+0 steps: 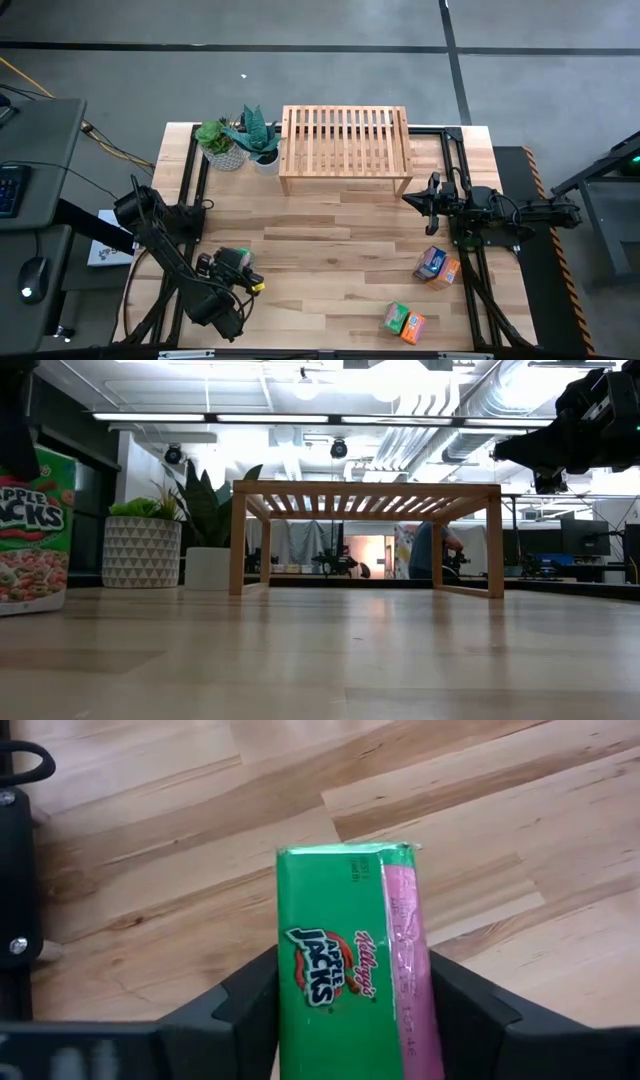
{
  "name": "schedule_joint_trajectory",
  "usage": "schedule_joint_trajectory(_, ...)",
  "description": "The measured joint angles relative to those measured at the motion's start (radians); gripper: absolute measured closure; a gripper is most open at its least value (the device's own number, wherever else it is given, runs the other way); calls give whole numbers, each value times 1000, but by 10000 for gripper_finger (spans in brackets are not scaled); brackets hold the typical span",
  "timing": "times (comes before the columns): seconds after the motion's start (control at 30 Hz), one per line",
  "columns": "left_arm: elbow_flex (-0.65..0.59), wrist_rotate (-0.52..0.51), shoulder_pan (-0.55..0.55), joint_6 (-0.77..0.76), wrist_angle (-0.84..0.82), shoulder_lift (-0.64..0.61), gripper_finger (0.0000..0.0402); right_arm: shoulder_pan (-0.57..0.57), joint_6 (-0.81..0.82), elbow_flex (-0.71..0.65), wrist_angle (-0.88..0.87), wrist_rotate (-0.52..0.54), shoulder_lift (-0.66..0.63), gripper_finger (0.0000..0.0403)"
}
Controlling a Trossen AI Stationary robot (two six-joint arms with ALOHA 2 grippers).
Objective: Stack cereal on shelf
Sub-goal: Put the left green cereal box on the shelf
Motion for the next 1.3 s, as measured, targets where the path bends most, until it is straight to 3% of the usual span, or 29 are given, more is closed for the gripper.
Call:
schedule_joint_trajectory(0.23,0,-53,8,31,-12,-50,240,0,0,0,0,0,0,402)
schedule_joint_trajectory(0.47,14,-249,61,153,-26,-199,245,0,0,0,0,0,0,402)
schedule_joint_trajectory(0.57,73,-370,117,310,-21,-261,245,0,0,0,0,0,0,402)
schedule_joint_trajectory(0.67,163,-488,202,568,4,-300,245,0,0,0,0,0,0,402)
schedule_joint_trajectory(0.77,258,-537,325,844,81,-308,245,0,0,0,0,0,0,402)
schedule_joint_trajectory(0.9,362,-497,535,1265,272,-308,245,0,0,0,0,0,0,402)
schedule_joint_trajectory(1.07,423,-405,800,1648,554,-307,245,0,0,0,0,0,0,402)
schedule_joint_trajectory(1.3,426,-196,1135,1731,667,-292,245,0,0,0,0,0,0,402)
